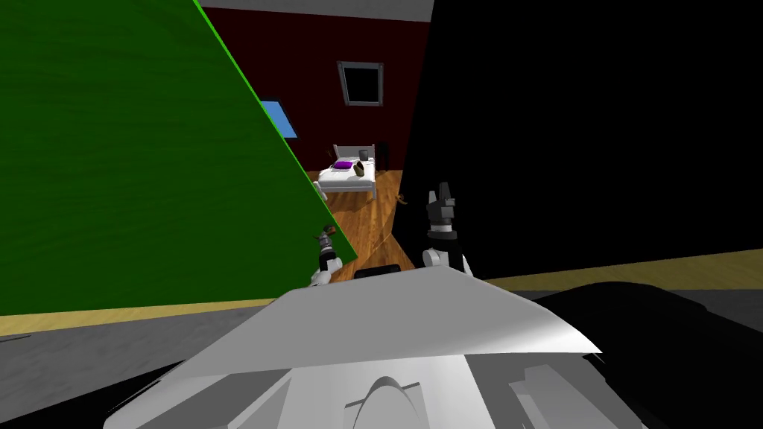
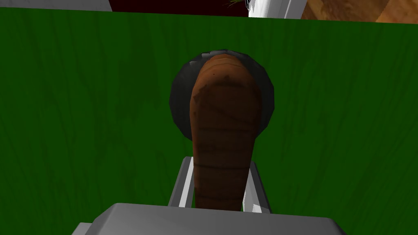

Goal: Push the door open

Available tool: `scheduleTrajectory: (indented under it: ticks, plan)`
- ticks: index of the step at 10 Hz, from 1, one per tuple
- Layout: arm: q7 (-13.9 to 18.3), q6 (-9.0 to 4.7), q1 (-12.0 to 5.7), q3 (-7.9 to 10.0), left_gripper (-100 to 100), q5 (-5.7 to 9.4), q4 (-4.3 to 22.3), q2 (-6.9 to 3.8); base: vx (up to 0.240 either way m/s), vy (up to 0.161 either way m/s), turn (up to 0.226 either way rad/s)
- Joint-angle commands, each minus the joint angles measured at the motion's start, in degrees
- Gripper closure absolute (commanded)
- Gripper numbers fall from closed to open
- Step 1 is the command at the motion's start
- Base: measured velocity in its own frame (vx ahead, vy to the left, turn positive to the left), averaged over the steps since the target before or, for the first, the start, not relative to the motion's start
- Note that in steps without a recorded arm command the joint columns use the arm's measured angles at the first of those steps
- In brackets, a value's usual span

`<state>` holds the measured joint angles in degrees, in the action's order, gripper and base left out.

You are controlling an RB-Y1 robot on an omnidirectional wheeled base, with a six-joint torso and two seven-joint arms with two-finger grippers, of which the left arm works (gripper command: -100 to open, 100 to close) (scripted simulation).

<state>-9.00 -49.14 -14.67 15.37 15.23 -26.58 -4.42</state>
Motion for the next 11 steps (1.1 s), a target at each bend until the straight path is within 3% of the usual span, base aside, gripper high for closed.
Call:
scheduleTrajectory:
  ticks: [1,3,11]
  plan:
    - [-0.63,-0.41,-0.26,0.84,100,0.47,-0.07,0.00,0.181,-0.045,0.062]
    - [-0.61,-0.56,-0.39,0.97,100,0.56,0.85,-0.04,0.105,-0.034,0.055]
    - [-0.84,-0.11,0.90,2.48,100,0.53,-1.19,-0.58,0.102,0.013,0.033]
